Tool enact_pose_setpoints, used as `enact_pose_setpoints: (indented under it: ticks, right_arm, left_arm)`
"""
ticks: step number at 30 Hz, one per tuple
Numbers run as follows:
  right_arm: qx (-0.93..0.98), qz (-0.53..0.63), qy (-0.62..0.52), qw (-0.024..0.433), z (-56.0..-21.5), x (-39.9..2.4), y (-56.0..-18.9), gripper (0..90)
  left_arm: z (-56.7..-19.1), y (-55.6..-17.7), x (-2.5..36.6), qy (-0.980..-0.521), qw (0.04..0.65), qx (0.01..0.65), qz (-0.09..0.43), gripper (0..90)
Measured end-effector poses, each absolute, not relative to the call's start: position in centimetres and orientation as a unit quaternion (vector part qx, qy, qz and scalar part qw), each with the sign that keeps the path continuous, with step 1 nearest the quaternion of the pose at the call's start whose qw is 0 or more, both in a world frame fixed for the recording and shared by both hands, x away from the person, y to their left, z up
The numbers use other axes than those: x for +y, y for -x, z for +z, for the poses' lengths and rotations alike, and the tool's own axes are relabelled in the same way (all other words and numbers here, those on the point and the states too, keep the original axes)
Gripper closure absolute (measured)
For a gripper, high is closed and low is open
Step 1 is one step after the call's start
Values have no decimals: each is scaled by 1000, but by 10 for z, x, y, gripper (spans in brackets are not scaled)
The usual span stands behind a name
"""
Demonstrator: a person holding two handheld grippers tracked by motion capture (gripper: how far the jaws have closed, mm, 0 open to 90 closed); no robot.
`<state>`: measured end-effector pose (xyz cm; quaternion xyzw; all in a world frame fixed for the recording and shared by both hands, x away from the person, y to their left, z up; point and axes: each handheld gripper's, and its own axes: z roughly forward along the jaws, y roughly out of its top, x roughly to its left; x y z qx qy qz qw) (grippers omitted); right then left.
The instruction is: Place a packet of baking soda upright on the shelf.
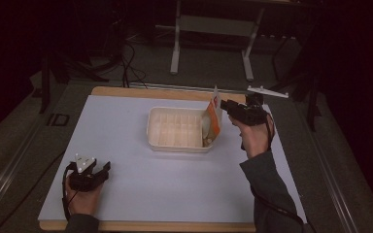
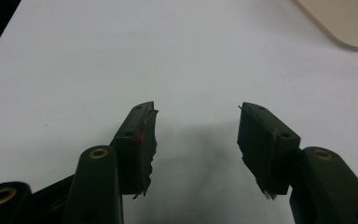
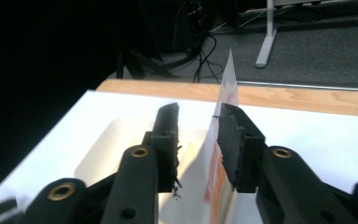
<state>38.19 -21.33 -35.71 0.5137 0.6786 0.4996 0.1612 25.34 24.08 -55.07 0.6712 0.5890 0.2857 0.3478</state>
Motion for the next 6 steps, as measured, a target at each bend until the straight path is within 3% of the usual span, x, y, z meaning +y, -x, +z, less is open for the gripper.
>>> enact_pose_setpoints:
  ticks: [6]
  right_arm:
    - [692, 489, -500, 179, -362, -231, -362, 622]
  left_arm:
    - [-551, -254, 241, -668, 344, 594, 288, 412]
